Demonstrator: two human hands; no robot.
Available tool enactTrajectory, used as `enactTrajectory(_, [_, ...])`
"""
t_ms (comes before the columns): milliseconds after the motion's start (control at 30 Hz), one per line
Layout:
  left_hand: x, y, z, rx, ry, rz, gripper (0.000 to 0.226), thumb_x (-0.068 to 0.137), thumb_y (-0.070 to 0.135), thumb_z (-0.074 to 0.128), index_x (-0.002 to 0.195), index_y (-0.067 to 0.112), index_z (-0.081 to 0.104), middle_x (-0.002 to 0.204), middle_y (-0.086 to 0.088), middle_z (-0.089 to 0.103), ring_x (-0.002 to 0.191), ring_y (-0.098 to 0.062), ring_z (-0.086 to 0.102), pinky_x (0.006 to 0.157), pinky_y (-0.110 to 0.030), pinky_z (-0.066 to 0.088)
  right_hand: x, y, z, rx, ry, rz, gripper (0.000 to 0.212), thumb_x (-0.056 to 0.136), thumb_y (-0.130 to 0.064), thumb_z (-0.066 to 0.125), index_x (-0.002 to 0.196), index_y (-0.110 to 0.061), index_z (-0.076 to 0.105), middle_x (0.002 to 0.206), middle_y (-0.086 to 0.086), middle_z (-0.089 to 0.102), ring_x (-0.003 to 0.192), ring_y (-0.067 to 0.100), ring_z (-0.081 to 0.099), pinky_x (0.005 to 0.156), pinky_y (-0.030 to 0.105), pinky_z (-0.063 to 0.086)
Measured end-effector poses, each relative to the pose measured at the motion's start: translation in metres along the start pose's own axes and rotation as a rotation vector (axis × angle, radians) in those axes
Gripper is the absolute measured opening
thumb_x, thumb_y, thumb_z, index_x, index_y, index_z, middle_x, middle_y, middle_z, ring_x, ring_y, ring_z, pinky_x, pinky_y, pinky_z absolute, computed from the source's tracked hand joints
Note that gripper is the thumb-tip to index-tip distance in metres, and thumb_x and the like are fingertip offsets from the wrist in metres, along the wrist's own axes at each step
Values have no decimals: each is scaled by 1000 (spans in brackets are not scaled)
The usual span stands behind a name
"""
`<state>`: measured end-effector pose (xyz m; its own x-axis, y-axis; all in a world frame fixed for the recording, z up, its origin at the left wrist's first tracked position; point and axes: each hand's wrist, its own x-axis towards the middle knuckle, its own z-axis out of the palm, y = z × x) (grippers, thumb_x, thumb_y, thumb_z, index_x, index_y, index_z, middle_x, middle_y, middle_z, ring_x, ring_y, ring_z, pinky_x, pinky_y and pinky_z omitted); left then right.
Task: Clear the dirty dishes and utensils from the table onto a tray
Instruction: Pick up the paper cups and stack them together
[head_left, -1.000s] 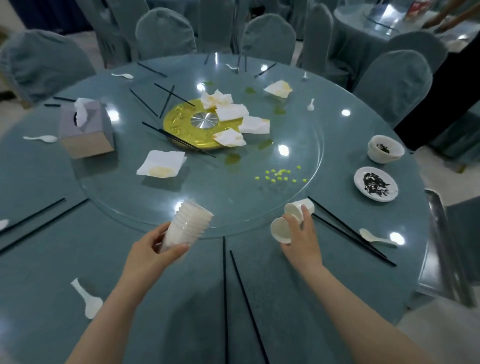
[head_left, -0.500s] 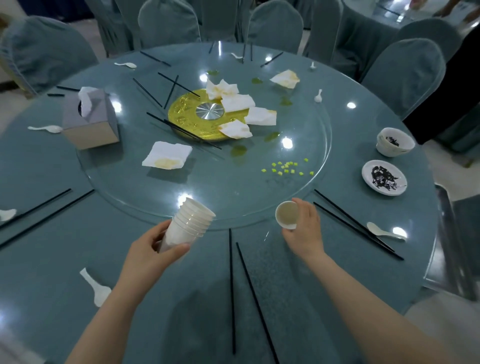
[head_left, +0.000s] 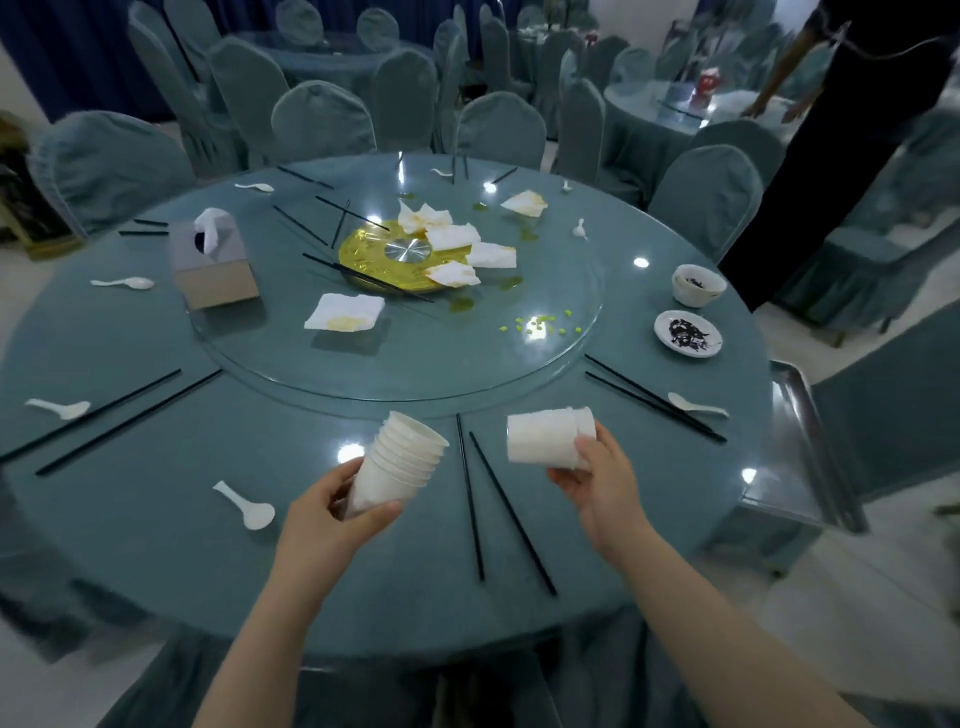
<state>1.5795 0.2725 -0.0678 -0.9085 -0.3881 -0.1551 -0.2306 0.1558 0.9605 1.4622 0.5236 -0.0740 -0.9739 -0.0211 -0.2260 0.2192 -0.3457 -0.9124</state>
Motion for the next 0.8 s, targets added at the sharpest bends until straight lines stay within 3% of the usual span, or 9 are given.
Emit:
enactTrajectory(200, [-43, 27, 9, 51, -79, 120, 52, 70, 11, 82, 99, 49, 60, 93, 27, 69, 85, 8, 63, 62, -4, 46, -55, -26, -12, -78, 11, -80, 34, 88, -5, 41, 100, -25, 66, 88, -8, 69, 78, 9, 60, 62, 23, 49])
enactTrajectory(333, [-58, 42, 33, 78, -129, 162, 53, 69, 12, 83, 110, 39, 63, 99, 18, 69, 87, 5, 63, 71, -12, 49, -80, -48, -31, -178, -8, -163, 41, 77, -15, 42, 88, -42, 72, 84, -19, 69, 76, 0, 60, 64, 21, 51])
enactTrajectory(400, [-66, 48, 50, 104, -170, 188, 54, 68, 13, 83, 111, 40, 64, 99, 19, 70, 89, 3, 64, 76, -20, 50, -94, -56, -50, -220, -7, -200, 45, 71, -23, 41, 103, -41, 67, 97, -18, 66, 83, 1, 59, 68, 22, 49])
enactTrajectory(467, [-73, 55, 70, 133, -220, 220, 55, 67, 13, 82, 107, 45, 63, 97, 21, 70, 89, 3, 64, 76, -20, 50, -110, -64, -78, -310, 29, -266, 55, 73, -26, 41, 126, -39, 50, 119, -17, 57, 96, 0, 57, 71, 21, 48])
enactTrajectory(533, [-80, 63, 92, 155, -249, 250, 56, 67, 13, 82, 106, 47, 63, 97, 23, 70, 88, 5, 64, 75, -17, 47, -127, -77, -114, -379, 62, -351, 59, 77, -28, 41, 135, -39, 42, 132, -14, 49, 110, 4, 53, 76, 23, 48])
enactTrajectory(600, [-91, 71, 119, 160, -258, 267, 57, 67, 12, 82, 109, 45, 63, 96, 21, 70, 87, 6, 63, 71, -12, 45, -144, -96, -154, -441, 84, -450, 56, 80, -27, 43, 131, -51, 41, 131, -16, 48, 115, 8, 51, 82, 27, 49])
enactTrajectory(667, [-110, 78, 154, 157, -268, 277, 56, 67, 10, 82, 113, 36, 64, 97, 16, 70, 84, 8, 63, 67, -6, 44, -165, -116, -195, -557, 105, -530, 52, 83, -29, 43, 124, -60, 39, 128, -30, 43, 122, -2, 44, 96, 21, 41])
enactTrajectory(733, [-138, 83, 193, 129, -276, 278, 56, 67, 6, 82, 113, 32, 64, 98, 14, 69, 77, 12, 62, 64, -2, 43, -186, -129, -233, -696, 133, -590, 50, 84, -33, 43, 126, -57, 36, 124, -42, 36, 120, -16, 36, 94, 4, 30])
enactTrajectory(800, [-172, 88, 231, 127, -293, 285, 57, 67, 4, 82, 110, 36, 62, 98, 18, 67, 77, 17, 60, 63, 1, 41, -207, -139, -270, -753, 149, -593, 50, 83, -32, 46, 128, -51, 37, 121, -40, 38, 115, -12, 41, 93, 7, 33])
